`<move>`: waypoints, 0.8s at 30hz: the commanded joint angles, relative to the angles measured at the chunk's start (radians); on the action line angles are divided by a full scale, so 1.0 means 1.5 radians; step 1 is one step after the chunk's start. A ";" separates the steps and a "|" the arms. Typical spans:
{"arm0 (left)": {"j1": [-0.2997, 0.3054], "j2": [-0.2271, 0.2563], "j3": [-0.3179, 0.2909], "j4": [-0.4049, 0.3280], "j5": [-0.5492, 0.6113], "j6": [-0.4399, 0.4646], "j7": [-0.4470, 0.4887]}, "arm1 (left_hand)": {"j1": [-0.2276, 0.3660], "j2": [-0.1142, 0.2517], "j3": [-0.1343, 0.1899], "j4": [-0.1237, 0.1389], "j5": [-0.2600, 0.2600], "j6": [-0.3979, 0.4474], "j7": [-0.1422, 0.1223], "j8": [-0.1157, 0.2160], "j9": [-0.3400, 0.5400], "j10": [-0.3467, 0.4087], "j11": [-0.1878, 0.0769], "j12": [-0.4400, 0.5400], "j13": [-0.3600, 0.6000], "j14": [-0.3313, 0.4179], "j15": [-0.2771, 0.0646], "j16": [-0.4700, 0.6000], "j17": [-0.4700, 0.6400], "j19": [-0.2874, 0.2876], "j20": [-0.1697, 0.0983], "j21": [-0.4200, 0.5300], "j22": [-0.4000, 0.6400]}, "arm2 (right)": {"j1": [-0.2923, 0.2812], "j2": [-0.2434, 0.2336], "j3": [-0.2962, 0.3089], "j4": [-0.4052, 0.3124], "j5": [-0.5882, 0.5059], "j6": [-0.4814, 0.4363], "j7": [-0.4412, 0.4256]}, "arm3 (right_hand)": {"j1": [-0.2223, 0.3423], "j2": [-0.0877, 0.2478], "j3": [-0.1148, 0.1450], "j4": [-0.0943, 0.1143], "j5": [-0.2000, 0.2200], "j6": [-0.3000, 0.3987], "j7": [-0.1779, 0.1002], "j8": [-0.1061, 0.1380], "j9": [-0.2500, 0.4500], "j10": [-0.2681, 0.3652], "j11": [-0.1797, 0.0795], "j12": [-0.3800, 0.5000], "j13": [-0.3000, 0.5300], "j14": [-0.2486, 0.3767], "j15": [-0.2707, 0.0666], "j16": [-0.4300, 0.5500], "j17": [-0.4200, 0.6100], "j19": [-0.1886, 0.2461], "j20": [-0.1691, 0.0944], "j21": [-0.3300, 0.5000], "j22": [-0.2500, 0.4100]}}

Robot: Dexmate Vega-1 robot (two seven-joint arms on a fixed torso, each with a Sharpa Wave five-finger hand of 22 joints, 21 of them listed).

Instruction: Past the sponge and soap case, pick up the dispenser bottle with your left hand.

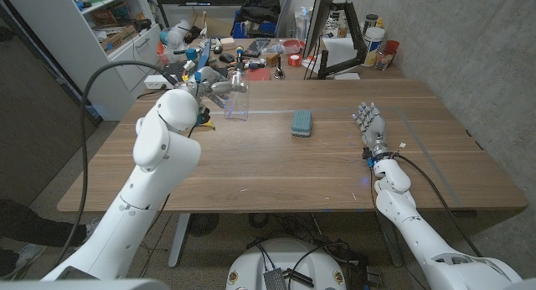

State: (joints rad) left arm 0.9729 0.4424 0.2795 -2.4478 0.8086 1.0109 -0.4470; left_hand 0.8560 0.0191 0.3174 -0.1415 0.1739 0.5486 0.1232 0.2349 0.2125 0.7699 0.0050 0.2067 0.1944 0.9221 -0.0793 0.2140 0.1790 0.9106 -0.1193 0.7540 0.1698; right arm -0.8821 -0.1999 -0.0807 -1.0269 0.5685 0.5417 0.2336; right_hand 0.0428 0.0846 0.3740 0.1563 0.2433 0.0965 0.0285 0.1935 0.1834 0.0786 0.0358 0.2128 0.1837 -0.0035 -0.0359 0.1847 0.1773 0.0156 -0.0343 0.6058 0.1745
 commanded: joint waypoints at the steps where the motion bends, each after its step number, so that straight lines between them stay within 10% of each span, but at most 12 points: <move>1: 0.019 -0.027 -0.024 0.004 -0.007 -0.047 0.032 | 0.037 0.042 0.151 0.030 0.004 0.031 0.035 -0.001 0.000 0.038 -0.045 -0.002 0.000 0.028 -0.077 -0.004 0.003 -0.001 -0.010 -0.003 0.002 | -0.003 0.001 0.001 -0.003 -0.001 0.001 -0.005 | -0.002 0.039 0.003 0.002 0.005 0.006 -0.002 0.000 0.003 0.006 -0.003 0.000 0.002 0.005 -0.010 0.000 0.000 0.004 -0.073 -0.002 0.001; 24: 0.059 0.022 -0.026 0.014 0.012 -0.218 0.148 | 0.034 0.037 0.161 0.031 0.004 0.039 0.023 -0.002 0.001 0.040 -0.060 -0.007 0.001 0.029 -0.087 -0.007 0.003 -0.004 -0.014 -0.005 0.003 | -0.004 0.003 0.003 0.005 0.004 0.003 0.000 | -0.003 0.039 0.003 0.002 0.005 0.006 -0.002 0.000 0.003 0.006 -0.003 -0.001 0.002 0.005 -0.009 0.000 0.000 0.006 -0.073 -0.006 0.002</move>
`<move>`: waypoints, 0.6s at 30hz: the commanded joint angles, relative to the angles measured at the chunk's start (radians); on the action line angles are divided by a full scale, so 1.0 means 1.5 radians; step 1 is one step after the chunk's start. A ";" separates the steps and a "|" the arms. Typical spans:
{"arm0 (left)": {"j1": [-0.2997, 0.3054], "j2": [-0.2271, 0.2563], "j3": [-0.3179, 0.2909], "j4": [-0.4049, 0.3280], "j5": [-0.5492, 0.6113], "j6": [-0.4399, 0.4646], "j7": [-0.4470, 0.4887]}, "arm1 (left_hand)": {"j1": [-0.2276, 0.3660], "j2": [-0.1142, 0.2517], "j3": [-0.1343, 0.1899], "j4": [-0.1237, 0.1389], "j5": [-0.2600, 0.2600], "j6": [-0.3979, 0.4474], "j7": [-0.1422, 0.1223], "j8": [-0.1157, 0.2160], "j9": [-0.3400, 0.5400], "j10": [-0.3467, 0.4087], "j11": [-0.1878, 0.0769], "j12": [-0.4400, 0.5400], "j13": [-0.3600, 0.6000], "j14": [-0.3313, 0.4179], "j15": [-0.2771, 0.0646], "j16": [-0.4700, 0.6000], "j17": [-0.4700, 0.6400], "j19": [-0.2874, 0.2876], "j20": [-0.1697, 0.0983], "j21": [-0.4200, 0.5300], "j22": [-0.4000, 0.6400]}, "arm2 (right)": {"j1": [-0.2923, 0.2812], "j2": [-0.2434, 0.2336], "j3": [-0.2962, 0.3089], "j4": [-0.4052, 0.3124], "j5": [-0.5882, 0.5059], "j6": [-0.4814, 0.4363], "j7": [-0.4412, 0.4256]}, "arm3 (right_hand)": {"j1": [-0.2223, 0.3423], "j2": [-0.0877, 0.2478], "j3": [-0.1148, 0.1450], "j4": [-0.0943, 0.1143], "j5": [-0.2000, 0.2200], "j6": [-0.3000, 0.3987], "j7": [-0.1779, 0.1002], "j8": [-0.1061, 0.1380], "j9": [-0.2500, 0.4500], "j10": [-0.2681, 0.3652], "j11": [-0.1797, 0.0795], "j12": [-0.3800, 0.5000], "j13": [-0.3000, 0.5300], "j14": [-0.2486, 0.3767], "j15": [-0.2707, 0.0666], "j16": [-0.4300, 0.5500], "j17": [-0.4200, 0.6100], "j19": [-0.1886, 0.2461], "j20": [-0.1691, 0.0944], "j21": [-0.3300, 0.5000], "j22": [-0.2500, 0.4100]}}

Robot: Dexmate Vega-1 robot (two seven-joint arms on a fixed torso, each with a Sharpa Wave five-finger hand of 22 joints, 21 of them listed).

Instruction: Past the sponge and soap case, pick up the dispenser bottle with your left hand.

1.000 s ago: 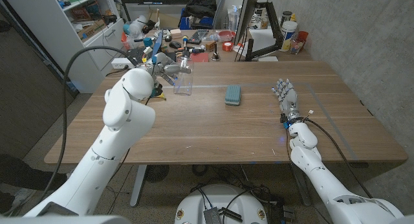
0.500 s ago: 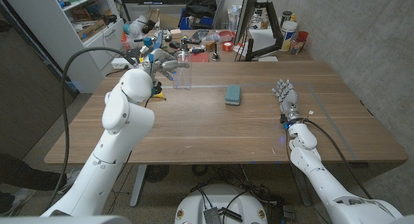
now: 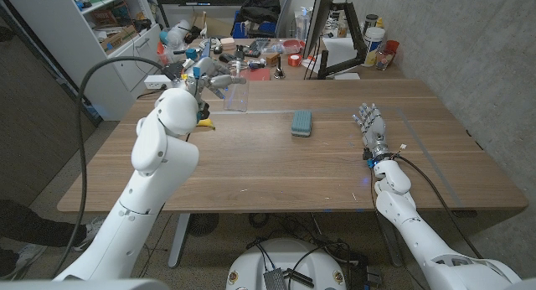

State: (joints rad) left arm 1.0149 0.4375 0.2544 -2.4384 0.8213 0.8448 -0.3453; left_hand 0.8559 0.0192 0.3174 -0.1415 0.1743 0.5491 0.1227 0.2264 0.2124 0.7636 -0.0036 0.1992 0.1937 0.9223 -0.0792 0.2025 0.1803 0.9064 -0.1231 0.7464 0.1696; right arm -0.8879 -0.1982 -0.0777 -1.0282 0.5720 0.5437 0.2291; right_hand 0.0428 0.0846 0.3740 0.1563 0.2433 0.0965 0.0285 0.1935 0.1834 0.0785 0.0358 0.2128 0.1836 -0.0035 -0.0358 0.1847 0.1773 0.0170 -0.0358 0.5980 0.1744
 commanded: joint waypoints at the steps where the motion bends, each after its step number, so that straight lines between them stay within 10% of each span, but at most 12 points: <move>1: 0.035 0.030 -0.009 0.008 0.006 -0.117 0.089 | 0.034 0.037 0.161 0.031 0.003 0.039 0.022 0.004 0.001 0.045 -0.055 -0.001 0.001 0.029 -0.087 0.000 0.002 -0.002 -0.012 0.000 0.003 | -0.001 0.002 0.001 0.005 0.002 0.001 0.003 | -0.003 0.039 0.003 0.002 0.005 0.006 -0.002 0.000 0.003 0.006 -0.003 -0.001 0.002 0.005 -0.010 0.000 0.000 0.005 -0.072 -0.001 0.002; 18: 0.073 0.046 -0.030 0.029 0.005 -0.222 0.203 | 0.029 0.034 0.167 0.033 0.003 0.046 0.013 0.005 0.001 0.052 -0.066 -0.002 0.002 0.034 -0.090 0.000 0.003 -0.005 -0.015 -0.001 0.004 | -0.004 0.002 -0.001 -0.003 -0.002 -0.001 -0.004 | -0.003 0.039 0.003 0.002 0.005 0.006 -0.002 0.000 0.003 0.006 -0.004 -0.001 0.002 0.005 -0.009 0.000 0.000 0.006 -0.073 -0.004 0.002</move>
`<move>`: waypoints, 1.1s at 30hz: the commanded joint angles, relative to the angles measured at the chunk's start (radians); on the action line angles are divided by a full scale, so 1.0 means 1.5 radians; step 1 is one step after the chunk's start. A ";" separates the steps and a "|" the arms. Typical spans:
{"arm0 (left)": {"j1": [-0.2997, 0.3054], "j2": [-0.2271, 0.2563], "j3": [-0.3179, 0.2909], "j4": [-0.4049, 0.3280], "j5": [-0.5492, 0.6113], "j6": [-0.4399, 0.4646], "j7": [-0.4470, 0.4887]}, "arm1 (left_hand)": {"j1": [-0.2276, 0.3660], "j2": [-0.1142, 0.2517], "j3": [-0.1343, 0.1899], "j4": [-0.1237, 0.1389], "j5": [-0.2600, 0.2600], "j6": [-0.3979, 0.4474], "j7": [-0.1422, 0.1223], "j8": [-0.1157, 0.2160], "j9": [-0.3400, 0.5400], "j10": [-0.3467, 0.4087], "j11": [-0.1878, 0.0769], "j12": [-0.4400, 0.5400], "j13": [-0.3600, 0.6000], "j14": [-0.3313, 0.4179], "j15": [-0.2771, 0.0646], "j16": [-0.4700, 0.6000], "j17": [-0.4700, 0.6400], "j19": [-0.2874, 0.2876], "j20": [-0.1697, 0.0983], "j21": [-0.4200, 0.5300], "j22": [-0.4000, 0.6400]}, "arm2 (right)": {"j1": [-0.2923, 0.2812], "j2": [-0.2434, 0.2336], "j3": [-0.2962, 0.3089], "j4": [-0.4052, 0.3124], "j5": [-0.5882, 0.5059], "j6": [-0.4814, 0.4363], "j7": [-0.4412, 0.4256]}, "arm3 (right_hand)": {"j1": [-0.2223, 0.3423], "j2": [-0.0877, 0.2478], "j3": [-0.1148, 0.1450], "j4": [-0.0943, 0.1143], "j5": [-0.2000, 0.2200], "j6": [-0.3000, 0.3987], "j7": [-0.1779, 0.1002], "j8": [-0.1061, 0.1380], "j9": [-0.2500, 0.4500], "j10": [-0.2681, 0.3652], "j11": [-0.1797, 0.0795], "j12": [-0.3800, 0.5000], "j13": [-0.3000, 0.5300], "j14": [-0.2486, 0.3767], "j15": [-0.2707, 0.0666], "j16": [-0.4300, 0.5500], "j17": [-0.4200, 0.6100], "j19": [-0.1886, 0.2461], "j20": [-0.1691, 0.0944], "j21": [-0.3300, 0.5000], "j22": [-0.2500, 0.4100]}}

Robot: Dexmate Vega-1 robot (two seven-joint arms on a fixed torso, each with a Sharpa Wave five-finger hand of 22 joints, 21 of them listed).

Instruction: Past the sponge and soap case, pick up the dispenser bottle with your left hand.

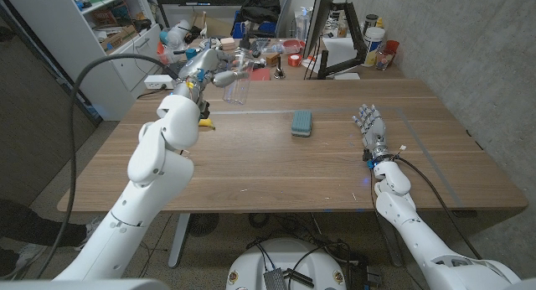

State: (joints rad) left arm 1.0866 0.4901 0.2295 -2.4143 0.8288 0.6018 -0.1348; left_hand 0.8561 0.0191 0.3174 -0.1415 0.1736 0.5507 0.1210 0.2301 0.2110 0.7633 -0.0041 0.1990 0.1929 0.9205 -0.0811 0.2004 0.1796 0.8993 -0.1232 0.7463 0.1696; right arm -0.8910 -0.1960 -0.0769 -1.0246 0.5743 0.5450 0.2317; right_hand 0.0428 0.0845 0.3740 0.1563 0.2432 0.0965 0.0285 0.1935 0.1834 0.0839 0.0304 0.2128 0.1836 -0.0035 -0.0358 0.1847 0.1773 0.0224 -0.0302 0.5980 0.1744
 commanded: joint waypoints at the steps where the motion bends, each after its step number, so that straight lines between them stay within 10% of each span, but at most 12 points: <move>1: 0.027 0.009 -0.015 0.014 -0.003 -0.065 0.067 | 0.029 0.034 0.167 0.033 0.003 0.045 0.015 0.003 0.002 0.053 -0.067 -0.001 0.002 0.035 -0.089 0.002 0.003 0.000 -0.015 -0.001 0.004 | -0.002 0.000 -0.002 -0.006 -0.004 -0.002 -0.007 | -0.003 0.039 0.002 0.002 0.005 0.006 -0.002 0.000 0.003 0.003 0.000 -0.001 0.002 0.005 -0.009 0.000 0.000 0.003 -0.077 -0.004 0.002; 33: 0.053 0.013 -0.054 0.024 -0.051 -0.149 0.104 | 0.028 0.031 0.180 0.033 0.003 0.052 0.007 0.002 0.002 0.057 -0.073 -0.004 0.002 0.036 -0.091 -0.001 0.003 -0.006 -0.019 -0.002 0.005 | -0.092 -0.006 0.006 -0.115 -0.019 0.001 -0.064 | -0.003 0.039 0.002 0.002 0.005 0.006 -0.002 0.000 0.003 0.002 0.001 -0.001 0.002 0.005 -0.009 0.000 0.000 0.005 -0.076 -0.010 0.002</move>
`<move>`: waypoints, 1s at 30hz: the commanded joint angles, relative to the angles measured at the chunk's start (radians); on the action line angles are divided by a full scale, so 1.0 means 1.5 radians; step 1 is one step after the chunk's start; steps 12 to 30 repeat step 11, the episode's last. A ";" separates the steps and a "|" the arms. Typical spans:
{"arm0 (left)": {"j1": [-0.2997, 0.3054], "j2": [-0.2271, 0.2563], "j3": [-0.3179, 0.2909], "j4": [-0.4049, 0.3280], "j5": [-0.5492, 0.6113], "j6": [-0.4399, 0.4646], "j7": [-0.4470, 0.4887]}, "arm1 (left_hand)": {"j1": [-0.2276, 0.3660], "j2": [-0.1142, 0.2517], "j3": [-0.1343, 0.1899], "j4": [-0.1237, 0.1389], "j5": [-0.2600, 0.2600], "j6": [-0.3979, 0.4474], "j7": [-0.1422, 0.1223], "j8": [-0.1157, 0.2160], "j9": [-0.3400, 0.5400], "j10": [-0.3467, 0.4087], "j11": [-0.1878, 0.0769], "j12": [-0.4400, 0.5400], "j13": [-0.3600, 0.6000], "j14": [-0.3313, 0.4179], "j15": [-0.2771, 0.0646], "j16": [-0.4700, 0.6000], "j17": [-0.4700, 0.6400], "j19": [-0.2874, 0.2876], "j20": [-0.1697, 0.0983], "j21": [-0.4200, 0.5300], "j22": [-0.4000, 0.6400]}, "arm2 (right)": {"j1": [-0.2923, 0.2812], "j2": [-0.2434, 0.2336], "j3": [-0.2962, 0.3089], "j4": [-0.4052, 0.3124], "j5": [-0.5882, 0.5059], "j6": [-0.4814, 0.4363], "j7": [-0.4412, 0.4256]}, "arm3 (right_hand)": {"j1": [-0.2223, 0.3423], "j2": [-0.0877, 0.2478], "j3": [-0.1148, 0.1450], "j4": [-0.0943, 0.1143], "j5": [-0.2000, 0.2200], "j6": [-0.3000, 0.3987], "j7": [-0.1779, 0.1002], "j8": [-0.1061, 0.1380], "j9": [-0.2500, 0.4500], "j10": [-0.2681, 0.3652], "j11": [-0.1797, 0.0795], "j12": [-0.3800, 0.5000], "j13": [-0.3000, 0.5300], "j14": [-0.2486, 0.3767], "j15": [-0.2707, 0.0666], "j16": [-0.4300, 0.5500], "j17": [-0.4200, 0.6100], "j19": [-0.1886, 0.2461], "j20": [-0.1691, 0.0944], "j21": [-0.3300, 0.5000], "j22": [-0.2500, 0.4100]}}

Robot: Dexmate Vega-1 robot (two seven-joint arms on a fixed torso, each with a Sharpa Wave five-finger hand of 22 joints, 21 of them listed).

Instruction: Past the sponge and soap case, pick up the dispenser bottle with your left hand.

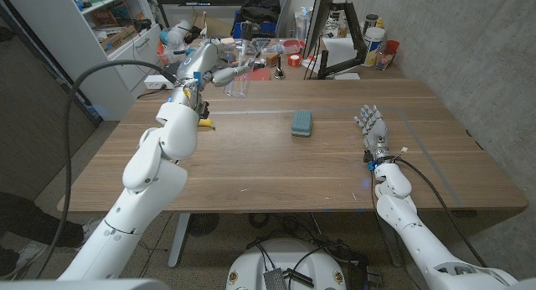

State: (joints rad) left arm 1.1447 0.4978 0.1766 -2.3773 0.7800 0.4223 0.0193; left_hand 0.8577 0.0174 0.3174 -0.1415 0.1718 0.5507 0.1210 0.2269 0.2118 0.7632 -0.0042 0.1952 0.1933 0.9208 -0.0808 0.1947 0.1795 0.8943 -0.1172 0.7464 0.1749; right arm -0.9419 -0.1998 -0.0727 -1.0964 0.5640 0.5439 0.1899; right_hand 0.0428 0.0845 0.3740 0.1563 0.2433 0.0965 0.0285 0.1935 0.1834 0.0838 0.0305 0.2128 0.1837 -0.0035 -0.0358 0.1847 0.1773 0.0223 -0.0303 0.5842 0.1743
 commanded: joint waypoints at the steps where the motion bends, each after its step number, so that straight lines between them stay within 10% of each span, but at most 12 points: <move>1: 0.018 0.009 -0.023 -0.003 -0.023 -0.030 -0.003 | 0.027 0.032 0.180 0.033 0.004 0.052 0.007 0.004 0.002 0.058 -0.071 -0.001 0.002 0.036 -0.091 0.002 0.003 -0.002 -0.024 -0.001 0.001 | -0.069 -0.004 0.003 -0.080 -0.015 0.003 -0.043 | -0.003 0.039 0.002 0.003 0.005 0.006 -0.002 0.000 0.003 0.002 0.001 -0.001 0.002 0.005 -0.009 0.000 0.000 0.005 -0.076 -0.001 0.002; 8: 0.057 0.015 -0.062 -0.007 -0.049 -0.077 0.006 | 0.026 0.032 0.182 0.033 0.004 0.053 0.007 0.004 0.002 0.057 -0.074 -0.002 0.002 0.036 -0.091 0.002 0.003 -0.004 -0.024 -0.002 0.001 | -0.135 0.003 0.010 -0.133 -0.028 0.023 -0.079 | -0.003 0.039 0.002 0.002 0.005 0.007 -0.002 0.000 0.003 0.005 0.000 0.000 0.002 0.005 -0.009 0.000 -0.001 0.006 -0.075 -0.002 0.002; 30: 0.064 0.015 -0.071 -0.005 -0.048 -0.090 0.011 | 0.025 0.032 0.183 0.034 0.004 0.053 0.007 0.004 0.002 0.057 -0.072 -0.002 0.002 0.035 -0.091 0.002 0.003 -0.003 -0.024 -0.001 0.001 | -0.130 0.009 0.011 -0.112 -0.025 0.040 -0.072 | -0.003 0.039 0.003 0.002 0.005 0.007 -0.002 0.000 0.003 0.004 0.000 0.000 0.002 0.006 -0.009 0.000 -0.001 0.006 -0.075 -0.003 0.002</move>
